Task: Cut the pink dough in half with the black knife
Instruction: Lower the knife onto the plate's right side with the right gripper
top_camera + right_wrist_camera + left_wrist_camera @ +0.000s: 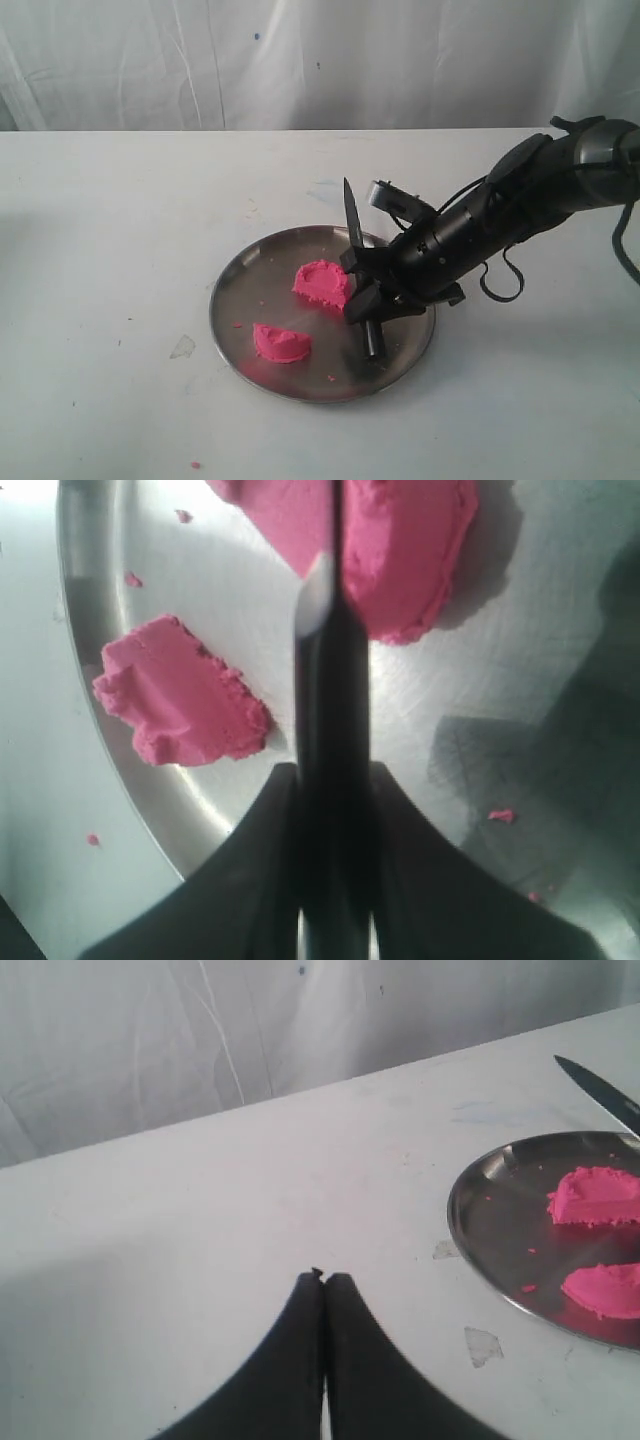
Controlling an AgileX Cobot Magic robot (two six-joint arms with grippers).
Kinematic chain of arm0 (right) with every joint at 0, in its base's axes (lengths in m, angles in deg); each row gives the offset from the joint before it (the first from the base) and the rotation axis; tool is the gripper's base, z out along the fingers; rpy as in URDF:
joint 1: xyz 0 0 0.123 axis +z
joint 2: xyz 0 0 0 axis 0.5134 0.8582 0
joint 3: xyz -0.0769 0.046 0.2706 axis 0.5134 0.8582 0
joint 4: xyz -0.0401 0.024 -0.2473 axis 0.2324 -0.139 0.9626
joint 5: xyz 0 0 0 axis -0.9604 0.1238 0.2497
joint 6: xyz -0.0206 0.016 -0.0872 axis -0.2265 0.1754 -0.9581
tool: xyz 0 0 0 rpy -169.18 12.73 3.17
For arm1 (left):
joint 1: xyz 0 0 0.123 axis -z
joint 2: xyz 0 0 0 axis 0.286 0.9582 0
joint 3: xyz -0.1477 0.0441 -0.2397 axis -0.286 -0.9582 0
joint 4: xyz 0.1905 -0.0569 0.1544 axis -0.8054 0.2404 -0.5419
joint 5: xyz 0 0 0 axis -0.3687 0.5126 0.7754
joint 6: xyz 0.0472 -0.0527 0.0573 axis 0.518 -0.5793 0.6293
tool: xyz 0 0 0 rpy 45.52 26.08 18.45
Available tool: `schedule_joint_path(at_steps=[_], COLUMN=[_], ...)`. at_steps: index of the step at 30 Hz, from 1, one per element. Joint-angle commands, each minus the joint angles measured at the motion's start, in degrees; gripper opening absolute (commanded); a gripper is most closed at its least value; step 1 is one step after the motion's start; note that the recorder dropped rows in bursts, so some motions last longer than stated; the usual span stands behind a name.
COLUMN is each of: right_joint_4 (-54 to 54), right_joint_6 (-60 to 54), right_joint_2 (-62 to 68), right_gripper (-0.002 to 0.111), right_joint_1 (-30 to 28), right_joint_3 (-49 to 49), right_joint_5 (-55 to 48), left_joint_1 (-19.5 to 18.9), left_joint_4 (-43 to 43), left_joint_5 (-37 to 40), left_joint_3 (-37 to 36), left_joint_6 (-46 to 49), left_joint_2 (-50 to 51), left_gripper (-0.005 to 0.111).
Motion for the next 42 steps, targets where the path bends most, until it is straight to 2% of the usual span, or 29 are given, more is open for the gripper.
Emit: schedule_joint_path(at_steps=[1,5,9,13,20,31,33,39,42], right_joint_4=[-0.29,-0.29,-2.03,-7.4,-7.39,-7.17,-7.17,-6.95,-6.95], right_joint_6=[-1.73,-2.08,-3.88,-7.78,-7.49,-5.77,-5.77,-4.63,-4.37], right_joint_2=[-0.08,-0.16,-0.16,-0.16,-0.16,1.06,1.06,1.06,0.96], right_gripper=[0.0,0.0,0.0,0.0,0.0,0.0,0.004,0.027,0.033], right_joint_1=[-0.52,-0.52,-0.57,-0.57,-3.3,-3.58,-3.58,-3.58,-3.58], right_joint_3=[0.22,0.22,2.76,4.5,4.63,4.63,4.63,4.63,4.63], right_joint_5=[0.09,0.3,0.97,2.45,3.91,4.36,4.47,4.35,4.08], left_joint_1=[0.06,0.06,0.06,0.06,0.06,0.06,0.06,0.06,0.06], left_joint_4=[-0.54,-0.54,-0.54,-3.15,-3.43,-3.43,-3.43,-3.43,-3.43], left_joint_5=[0.13,2.67,9.05,9.05,9.59,9.7,9.7,9.7,9.7], left_joint_3=[-0.5,-2.27,-5.57,-5.65,-5.65,-5.65,-5.65,-5.65,-5.65], left_joint_6=[-0.31,-0.31,-0.31,-0.31,-0.31,-0.31,-0.31,-0.31,-0.31], left_joint_2=[-4.68,-8.89,-12.85,-15.56,-16.4,-16.34,-16.34,-16.34,-16.34], left_gripper=[0.0,0.0,0.0,0.0,0.0,0.0,0.0,0.0,0.0])
